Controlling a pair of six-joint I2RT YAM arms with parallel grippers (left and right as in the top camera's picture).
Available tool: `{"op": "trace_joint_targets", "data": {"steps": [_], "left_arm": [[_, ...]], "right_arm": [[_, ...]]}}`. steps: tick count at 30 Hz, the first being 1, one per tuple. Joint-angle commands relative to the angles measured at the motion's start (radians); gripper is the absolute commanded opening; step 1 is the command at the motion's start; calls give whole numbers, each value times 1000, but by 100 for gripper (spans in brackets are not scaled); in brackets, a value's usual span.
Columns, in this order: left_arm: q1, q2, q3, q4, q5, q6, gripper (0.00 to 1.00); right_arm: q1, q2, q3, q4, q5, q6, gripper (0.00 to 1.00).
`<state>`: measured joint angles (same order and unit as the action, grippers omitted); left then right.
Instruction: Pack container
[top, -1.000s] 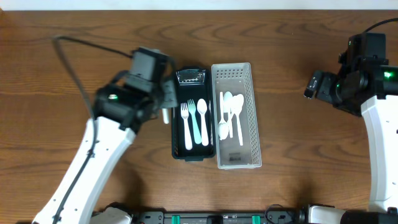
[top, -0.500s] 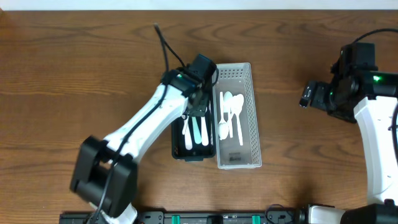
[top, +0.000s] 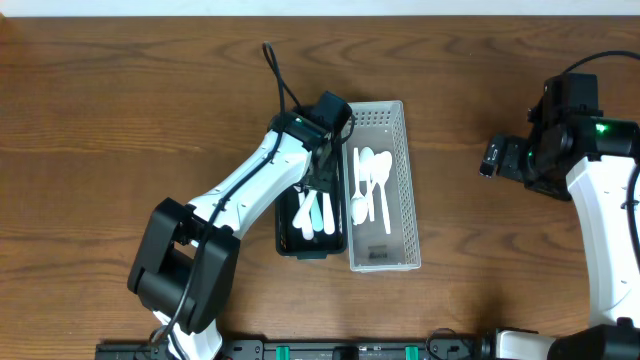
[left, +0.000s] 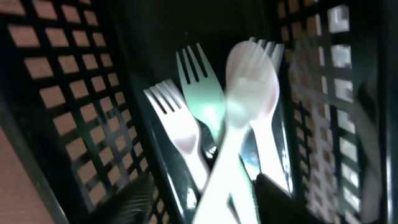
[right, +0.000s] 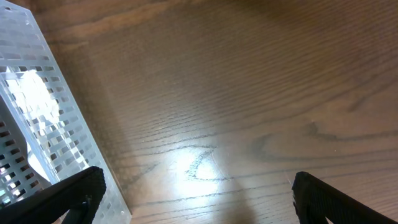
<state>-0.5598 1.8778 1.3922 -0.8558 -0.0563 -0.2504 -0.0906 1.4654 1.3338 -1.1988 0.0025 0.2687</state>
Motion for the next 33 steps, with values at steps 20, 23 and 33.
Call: {"op": "trace_joint_targets", "data": {"steps": [20, 23, 33], "left_arm": [[332, -309, 70, 88, -252, 10, 98], [412, -309, 69, 113, -251, 10, 98], [634, -311, 58, 142, 30, 60, 98]], "right_arm": [[223, 10, -3, 485, -3, -151, 99], [222, 9, -3, 600, -3, -150, 99], [221, 29, -3, 674, 146, -103, 99]]}}
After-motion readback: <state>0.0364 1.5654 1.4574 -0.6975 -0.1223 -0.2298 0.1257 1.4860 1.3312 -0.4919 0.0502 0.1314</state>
